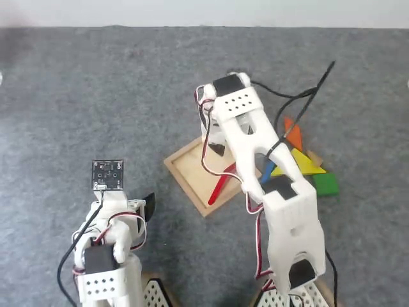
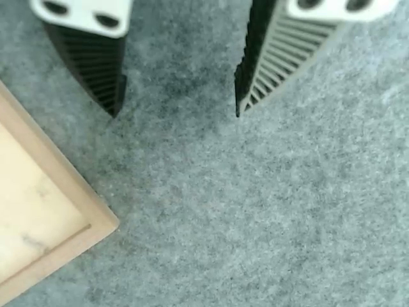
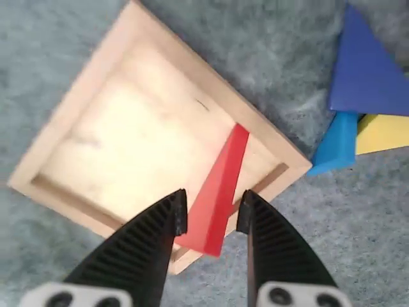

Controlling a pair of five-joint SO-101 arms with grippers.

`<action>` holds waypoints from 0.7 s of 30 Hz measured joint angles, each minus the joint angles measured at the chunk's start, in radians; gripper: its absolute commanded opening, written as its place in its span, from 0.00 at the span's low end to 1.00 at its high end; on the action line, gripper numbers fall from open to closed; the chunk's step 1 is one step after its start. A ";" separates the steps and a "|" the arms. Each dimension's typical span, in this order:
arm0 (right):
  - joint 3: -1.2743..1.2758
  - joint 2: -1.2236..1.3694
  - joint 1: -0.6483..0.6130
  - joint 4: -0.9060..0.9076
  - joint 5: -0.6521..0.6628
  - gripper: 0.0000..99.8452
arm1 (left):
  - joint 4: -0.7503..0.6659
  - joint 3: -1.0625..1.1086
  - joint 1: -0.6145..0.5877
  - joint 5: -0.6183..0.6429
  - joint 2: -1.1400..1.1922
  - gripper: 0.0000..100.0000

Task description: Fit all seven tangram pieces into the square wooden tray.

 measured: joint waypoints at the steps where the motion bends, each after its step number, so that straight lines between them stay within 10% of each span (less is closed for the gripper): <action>1: 0.017 -0.003 -0.002 0.000 0.000 0.14 | 0.000 0.000 0.000 0.000 0.000 0.27; 21: 0.089 -0.184 -0.072 -0.181 0.094 0.14 | 0.000 0.000 0.000 0.000 0.000 0.27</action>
